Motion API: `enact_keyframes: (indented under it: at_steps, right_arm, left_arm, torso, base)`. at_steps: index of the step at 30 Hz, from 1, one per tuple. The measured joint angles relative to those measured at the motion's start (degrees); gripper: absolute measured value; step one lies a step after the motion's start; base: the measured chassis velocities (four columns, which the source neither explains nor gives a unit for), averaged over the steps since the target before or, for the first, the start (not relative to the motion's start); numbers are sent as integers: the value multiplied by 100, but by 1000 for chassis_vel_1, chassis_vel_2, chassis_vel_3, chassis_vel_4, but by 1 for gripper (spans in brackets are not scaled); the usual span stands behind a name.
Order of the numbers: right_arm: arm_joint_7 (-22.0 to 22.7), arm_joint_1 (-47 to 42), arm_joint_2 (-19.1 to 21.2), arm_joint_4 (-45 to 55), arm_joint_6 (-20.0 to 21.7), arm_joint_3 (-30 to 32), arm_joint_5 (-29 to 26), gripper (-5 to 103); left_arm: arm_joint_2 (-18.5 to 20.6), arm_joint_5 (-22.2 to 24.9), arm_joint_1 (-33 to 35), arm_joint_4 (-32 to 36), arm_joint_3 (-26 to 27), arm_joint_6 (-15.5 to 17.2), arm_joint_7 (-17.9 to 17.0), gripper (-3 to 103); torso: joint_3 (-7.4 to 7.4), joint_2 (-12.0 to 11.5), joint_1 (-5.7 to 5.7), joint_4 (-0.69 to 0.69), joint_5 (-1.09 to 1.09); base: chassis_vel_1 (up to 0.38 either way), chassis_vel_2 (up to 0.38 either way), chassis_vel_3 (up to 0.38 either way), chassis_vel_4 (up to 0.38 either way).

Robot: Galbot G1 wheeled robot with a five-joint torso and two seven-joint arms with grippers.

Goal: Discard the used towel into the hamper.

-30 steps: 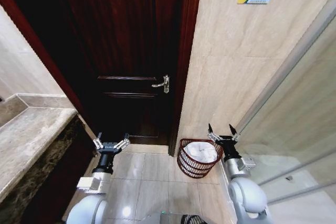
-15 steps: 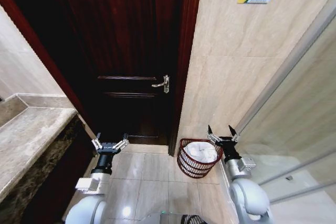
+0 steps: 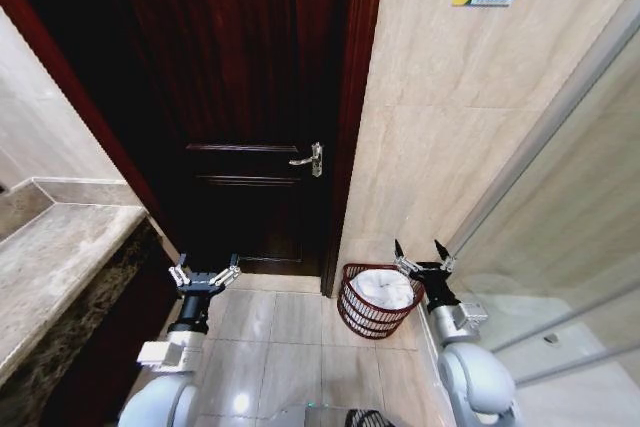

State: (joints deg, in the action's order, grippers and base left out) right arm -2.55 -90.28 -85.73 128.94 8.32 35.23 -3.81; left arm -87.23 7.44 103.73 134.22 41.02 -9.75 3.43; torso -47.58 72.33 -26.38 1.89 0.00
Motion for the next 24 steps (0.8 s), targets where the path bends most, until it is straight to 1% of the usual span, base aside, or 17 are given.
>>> enact_keyframes:
  at_steps: [24]
  right_arm:
    - [8, -164, -65, 60, -129, 32, 55, 100]
  left_arm:
    - [54, 126, 61, -20, 131, -147, 62, 100]
  torso:
    - [5, -9, 5, 0, 0]
  base:
    - [53, -56, -55, 53]
